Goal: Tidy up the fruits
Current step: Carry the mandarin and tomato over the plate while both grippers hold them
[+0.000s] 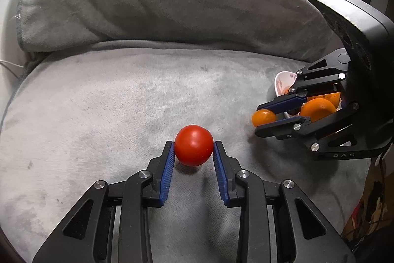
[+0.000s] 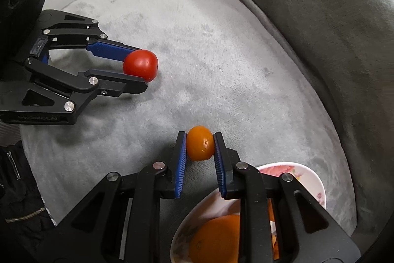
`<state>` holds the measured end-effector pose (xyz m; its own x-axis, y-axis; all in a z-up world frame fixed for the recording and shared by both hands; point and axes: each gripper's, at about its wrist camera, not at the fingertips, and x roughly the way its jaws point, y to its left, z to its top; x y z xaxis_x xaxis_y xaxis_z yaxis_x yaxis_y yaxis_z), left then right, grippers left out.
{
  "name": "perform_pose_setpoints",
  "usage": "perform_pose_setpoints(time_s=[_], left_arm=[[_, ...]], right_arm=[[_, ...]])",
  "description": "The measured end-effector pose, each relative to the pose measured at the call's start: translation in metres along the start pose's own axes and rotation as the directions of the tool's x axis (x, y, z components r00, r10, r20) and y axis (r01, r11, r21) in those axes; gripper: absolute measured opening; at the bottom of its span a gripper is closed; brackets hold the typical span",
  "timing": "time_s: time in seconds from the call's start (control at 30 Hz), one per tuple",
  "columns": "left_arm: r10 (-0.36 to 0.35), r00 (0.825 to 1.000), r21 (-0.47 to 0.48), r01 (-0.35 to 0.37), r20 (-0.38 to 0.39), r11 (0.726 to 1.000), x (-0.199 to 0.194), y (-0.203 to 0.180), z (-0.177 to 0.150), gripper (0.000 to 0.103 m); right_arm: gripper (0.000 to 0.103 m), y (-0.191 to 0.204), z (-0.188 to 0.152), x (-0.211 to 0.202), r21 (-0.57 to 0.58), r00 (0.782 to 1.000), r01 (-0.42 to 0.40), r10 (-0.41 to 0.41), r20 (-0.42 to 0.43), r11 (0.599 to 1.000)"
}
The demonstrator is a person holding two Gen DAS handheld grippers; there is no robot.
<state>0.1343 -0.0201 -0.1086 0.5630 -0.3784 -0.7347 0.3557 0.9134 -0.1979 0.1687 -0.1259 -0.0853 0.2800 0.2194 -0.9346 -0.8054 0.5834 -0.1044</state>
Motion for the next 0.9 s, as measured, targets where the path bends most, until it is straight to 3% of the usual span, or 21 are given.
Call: perform_pose_setpoints(time_s=[0.5,0.9], left_arm=[[-0.022,0.999,0.022,0.021,0.035,1.000,-0.014,-0.016,0.008,0.030],[-0.050,0.997,0.060,0.047,0.051,0.997,-0.019,-0.039,0.019,0.030]], right_arm=[[0.022,-0.015,-0.025,-0.058,0.070,0.992,0.004,-0.013,0.128,0.998],[0.022,-0.035,-0.065,-0.093,0.165,0.979,0.020,-0.053,0.198,0.986]])
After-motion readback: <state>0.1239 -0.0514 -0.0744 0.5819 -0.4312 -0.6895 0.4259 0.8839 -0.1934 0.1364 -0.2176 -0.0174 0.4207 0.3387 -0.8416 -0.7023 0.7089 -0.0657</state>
